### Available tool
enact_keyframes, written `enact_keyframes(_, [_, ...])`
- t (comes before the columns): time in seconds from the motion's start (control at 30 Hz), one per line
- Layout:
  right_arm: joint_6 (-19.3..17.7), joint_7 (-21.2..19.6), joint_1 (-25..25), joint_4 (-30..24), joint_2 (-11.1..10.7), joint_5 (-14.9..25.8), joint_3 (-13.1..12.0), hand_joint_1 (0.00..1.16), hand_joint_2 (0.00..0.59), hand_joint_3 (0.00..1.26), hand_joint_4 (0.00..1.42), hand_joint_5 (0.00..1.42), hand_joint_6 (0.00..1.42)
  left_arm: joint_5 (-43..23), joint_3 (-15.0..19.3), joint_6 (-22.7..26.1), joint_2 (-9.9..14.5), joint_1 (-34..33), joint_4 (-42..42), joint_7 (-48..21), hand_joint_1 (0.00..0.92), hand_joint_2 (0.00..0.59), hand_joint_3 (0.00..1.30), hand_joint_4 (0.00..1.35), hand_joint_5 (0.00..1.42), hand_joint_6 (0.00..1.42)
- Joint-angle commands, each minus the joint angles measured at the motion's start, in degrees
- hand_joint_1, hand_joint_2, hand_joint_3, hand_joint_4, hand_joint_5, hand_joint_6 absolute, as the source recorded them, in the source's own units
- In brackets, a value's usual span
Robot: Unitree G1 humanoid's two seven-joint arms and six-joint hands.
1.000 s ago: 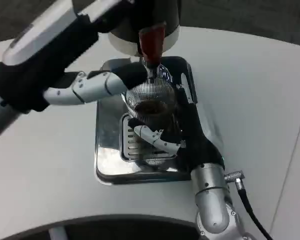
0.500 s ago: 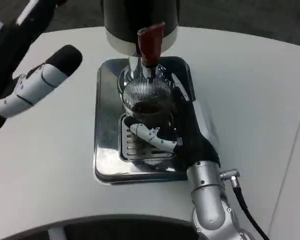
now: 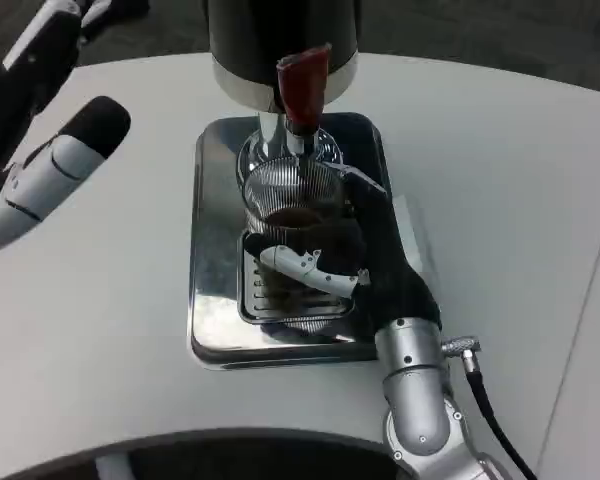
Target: Grasp the cup under the faucet to collect the drink, then remove the cup.
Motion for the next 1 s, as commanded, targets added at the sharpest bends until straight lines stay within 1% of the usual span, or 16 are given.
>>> enact_keyframes(0.03, [-0.96,-1.74,1.14,0.29,0.99,-0.66,0.45,1.01,0.166,0.53,0.75,0.73,0.89,0.37,-0.11,-0.18,0.86,0.83,-0.21,-0.59,0.000,0.192,0.06,0.00,0.12,0.06])
enact_keyframes(0.17, [-1.30,-3.69,1.85,-1.09,1.10,-1.38,0.61,1.04,0.159,0.58,0.80,0.82,0.99,0.74,-0.36,-0.46,1.03,0.85,-0.11,-0.82,0.000,0.192,0.06,0.00,0.12,0.05])
enact_keyframes(0.27, [-1.09,-5.03,2.59,-2.66,1.23,-2.40,0.94,1.05,0.153,0.60,0.81,0.85,1.05,0.73,-0.31,-0.34,0.95,0.97,-0.14,-0.75,0.000,0.193,0.06,0.00,0.12,0.05])
enact_keyframes(0.33, [-0.83,-5.56,2.96,-3.27,1.32,-2.97,1.14,1.08,0.133,0.61,0.82,0.88,1.09,0.76,-0.30,-0.48,0.91,1.12,-0.15,-0.75,0.000,0.193,0.06,0.00,0.12,0.05])
enact_keyframes(0.37, [-0.77,-5.66,3.20,-3.52,1.39,-3.15,1.17,1.08,0.133,0.61,0.82,0.88,1.10,0.76,-0.30,-0.52,0.89,1.18,-0.17,-0.76,0.000,0.193,0.06,0.00,0.12,0.04])
enact_keyframes(0.43, [-0.67,-5.82,3.62,-3.99,1.48,-3.52,1.26,1.08,0.134,0.61,0.82,0.89,1.11,0.75,-0.33,-0.47,0.88,1.35,-0.26,-0.78,0.000,0.193,0.06,0.00,0.11,0.04])
enact_keyframes(0.57, [-0.23,-5.78,4.76,-6.33,1.58,-4.44,1.61,1.08,0.131,0.61,0.82,0.89,1.13,0.62,-0.40,-0.33,0.73,1.77,-0.56,-0.72,0.000,0.193,0.06,0.00,0.11,0.04])
enact_keyframes(0.8, [3.02,-4.34,9.09,-14.75,0.95,-7.32,3.09,1.09,0.123,0.62,0.82,0.89,1.17,2.25,-0.20,0.54,1.12,3.37,-1.55,-0.28,0.000,0.194,0.02,0.00,0.06,0.00])
enact_keyframes(1.0, [4.92,-3.25,12.24,-19.69,0.81,-8.76,3.95,1.10,0.114,0.62,0.83,0.89,1.19,3.40,-0.08,1.39,1.19,5.79,-3.00,-0.49,0.000,0.187,0.00,0.00,0.04,0.00])
